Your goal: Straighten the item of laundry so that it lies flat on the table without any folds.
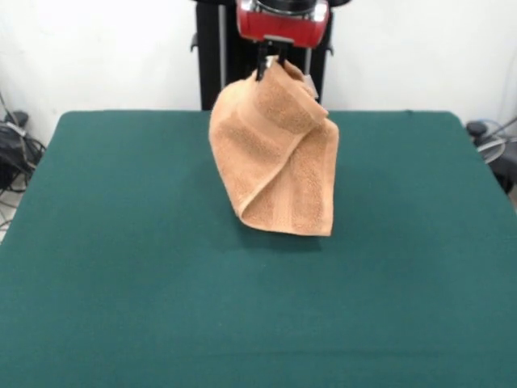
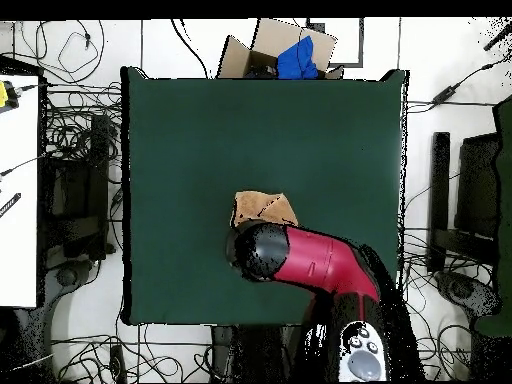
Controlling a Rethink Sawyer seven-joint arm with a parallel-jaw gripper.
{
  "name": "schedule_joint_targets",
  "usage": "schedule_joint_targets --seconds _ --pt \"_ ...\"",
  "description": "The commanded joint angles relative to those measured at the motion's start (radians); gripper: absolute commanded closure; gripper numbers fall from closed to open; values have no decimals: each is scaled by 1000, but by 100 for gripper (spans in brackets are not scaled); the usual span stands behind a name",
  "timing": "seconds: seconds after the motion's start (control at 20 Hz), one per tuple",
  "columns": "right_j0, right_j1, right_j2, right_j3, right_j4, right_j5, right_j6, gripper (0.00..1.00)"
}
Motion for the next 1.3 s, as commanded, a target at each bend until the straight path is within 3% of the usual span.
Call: schedule_joint_targets --seconds 0.05,0.65,1.1,1.25,1.3 --pt "-63 -39 47 15 -49 94 -26 100" --pt "-242 -44 120 28 -99 62 -139 100" --pt "-301 -48 173 70 -114 31 -119 100" --pt "-255 -111 140 57 -149 68 -89 100" --pt "-289 -90 168 81 -122 46 -93 100"
